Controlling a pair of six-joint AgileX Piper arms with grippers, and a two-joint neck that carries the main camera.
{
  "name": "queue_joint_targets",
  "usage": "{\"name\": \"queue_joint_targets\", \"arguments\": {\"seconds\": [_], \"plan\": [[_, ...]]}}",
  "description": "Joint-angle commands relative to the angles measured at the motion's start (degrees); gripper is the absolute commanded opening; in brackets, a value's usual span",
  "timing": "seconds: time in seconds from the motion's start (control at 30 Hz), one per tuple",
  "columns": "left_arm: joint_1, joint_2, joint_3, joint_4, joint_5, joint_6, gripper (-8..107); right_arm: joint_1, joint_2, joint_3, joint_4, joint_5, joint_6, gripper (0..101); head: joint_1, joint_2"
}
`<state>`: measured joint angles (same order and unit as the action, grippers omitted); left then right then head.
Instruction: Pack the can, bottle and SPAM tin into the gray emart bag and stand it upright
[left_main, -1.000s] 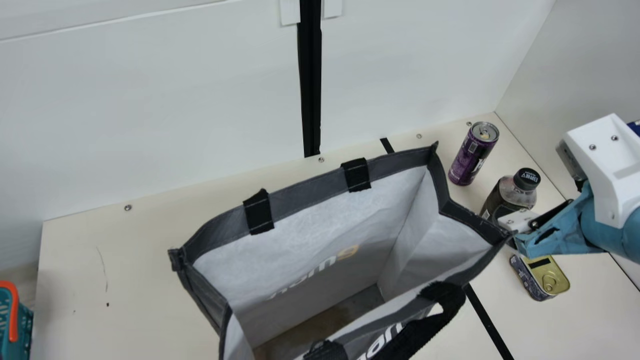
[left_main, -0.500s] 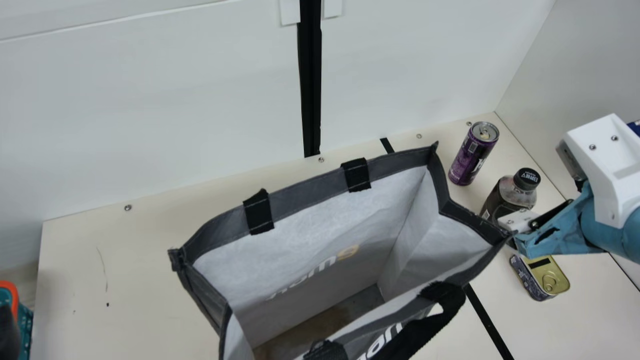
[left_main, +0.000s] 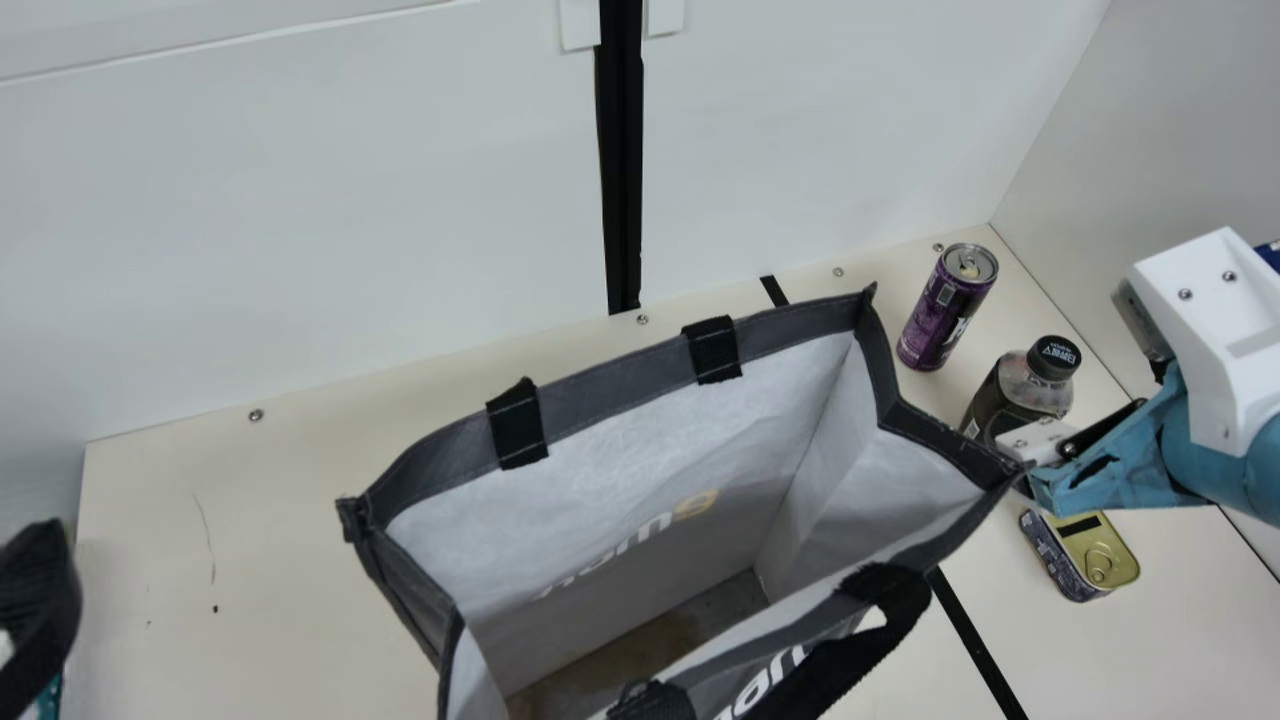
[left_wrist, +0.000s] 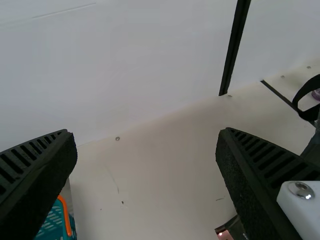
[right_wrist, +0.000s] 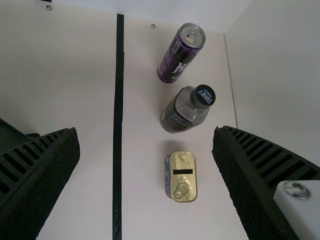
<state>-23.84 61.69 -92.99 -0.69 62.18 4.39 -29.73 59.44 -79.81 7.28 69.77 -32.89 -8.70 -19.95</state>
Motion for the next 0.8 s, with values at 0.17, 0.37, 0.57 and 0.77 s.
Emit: {"name": "queue_joint_targets", "arguments": {"seconds": [0.17, 0.37, 0.57, 0.77], "plan": [[-6.0, 2.7, -3.6, 2.7, -0.8, -1.5, 90, 0.0, 0.0, 0.0, 0.0, 0.0, 0.0, 95, -1.3, 0.0], [-10.9, 5.4, -6.9, 4.5, -0.8, -2.5, 90, 0.0, 0.0, 0.0, 0.0, 0.0, 0.0, 95, -1.3, 0.0], [-14.9, 8.4, -10.6, 4.6, -0.2, -3.3, 90, 0.0, 0.0, 0.0, 0.0, 0.0, 0.0, 95, -1.3, 0.0], [-18.1, 11.4, -13.8, 3.7, 0.8, -3.3, 90, 0.0, 0.0, 0.0, 0.0, 0.0, 0.0, 95, -1.3, 0.0]]}}
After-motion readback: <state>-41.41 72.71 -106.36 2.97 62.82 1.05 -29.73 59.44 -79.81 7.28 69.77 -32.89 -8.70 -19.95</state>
